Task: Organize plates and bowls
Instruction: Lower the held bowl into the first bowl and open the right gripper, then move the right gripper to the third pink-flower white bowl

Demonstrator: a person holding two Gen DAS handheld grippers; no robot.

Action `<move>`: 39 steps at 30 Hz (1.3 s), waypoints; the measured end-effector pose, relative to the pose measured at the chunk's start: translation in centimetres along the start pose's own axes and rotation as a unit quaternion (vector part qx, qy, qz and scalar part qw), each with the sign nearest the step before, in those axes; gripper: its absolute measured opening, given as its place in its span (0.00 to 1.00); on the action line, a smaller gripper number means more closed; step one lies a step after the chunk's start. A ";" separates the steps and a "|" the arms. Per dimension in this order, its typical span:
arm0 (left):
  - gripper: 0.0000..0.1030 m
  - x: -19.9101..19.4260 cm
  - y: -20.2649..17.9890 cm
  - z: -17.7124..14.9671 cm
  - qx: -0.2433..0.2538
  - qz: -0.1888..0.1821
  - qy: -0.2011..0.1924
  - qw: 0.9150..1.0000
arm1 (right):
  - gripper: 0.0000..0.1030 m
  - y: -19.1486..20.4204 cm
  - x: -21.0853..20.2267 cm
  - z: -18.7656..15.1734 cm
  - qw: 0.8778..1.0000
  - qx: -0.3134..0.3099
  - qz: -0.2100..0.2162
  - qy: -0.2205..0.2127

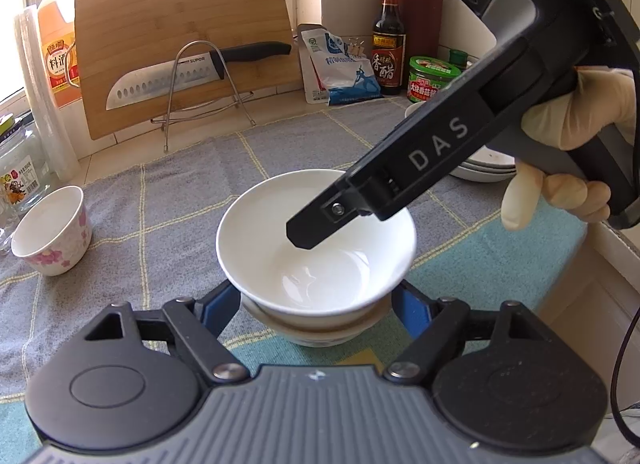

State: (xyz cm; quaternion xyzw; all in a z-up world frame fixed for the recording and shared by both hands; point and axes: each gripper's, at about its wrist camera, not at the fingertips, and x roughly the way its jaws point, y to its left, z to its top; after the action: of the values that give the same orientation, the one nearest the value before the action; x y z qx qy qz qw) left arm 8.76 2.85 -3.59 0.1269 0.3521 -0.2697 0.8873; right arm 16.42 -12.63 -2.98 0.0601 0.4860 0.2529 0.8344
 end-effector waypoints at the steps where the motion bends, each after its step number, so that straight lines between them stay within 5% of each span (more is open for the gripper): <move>1: 0.81 0.0 0.0 0.0 0.000 0.000 0.000 1.000 | 0.68 0.0 0.0 0.0 1.000 0.000 -0.001 0.000; 6: 0.83 0.2 0.2 -0.1 -0.003 -0.005 0.001 1.000 | 0.73 0.0 0.3 0.0 1.000 -0.002 0.003 0.004; 10: 0.91 -0.2 0.0 -0.1 0.006 -0.004 -0.008 1.000 | 0.91 0.1 0.1 0.1 1.000 -0.003 0.007 -0.005; 21: 0.92 -2.3 2.1 -1.0 -0.022 -0.007 -0.013 1.000 | 0.98 1.4 -0.1 0.9 0.999 -0.040 -0.010 -0.010; 39: 0.92 -2.6 13.0 -3.3 -0.104 0.135 -0.025 0.985 | 1.00 6.9 3.6 7.3 0.990 -0.139 -0.028 0.005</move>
State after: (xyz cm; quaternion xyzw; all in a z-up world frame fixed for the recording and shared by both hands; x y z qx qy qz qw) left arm 12.70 15.93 -3.72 0.0735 0.3358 -0.1123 0.9323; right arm 21.47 -3.87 0.39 -0.0713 0.4517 0.2946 0.8391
